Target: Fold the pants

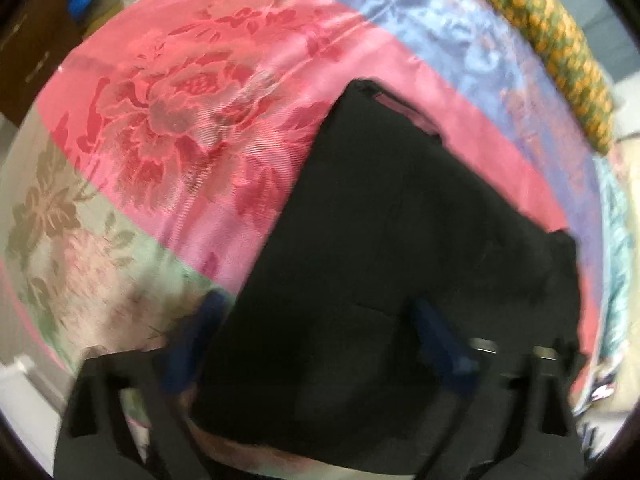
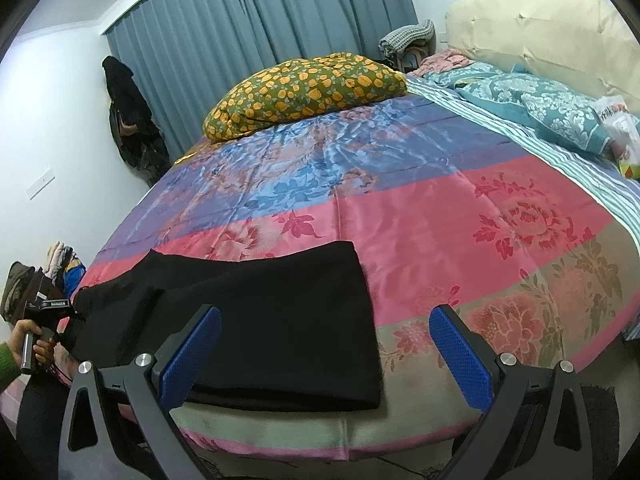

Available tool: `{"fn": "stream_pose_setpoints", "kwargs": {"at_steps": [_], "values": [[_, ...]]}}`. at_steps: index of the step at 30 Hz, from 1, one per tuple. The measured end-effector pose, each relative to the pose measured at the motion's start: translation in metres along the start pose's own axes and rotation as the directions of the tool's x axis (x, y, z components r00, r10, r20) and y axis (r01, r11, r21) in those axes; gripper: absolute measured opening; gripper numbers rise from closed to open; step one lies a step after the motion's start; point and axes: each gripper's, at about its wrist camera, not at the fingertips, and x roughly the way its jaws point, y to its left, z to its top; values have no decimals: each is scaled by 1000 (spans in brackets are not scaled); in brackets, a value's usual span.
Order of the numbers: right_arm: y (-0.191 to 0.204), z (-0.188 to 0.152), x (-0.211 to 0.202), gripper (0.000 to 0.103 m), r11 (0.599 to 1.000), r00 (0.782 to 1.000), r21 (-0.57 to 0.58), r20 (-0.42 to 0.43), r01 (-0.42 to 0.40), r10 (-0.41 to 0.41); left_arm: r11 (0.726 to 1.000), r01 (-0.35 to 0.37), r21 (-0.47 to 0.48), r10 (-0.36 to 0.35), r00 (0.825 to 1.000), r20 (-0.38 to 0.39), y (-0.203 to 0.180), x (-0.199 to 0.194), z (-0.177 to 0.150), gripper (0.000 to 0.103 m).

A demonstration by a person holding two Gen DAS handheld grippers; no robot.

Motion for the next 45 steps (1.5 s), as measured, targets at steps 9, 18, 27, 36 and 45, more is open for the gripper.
{"fn": "stream_pose_setpoints", "kwargs": {"at_steps": [9, 18, 27, 36, 45], "values": [[-22, 1, -4, 103, 993, 999, 117, 23, -29, 26, 994, 51, -92, -42, 994, 101, -1, -60, -23, 17], [-33, 5, -8, 103, 982, 997, 175, 46, -68, 61, 972, 214, 94, -226, 964, 142, -109, -140, -61, 14], [-43, 4, -15, 103, 978, 997, 202, 66, -58, 45, 890, 307, 338, -330, 944, 12, -267, -72, -123, 12], [-51, 0, -24, 103, 974, 996, 222, 81, -51, 34, 732, 508, 454, -476, 858, -193, -322, -44, -208, 44], [-59, -2, -10, 103, 959, 995, 266, 32, -95, 90, 932, 174, 317, -279, 903, 327, -190, -106, -134, 15]]}}
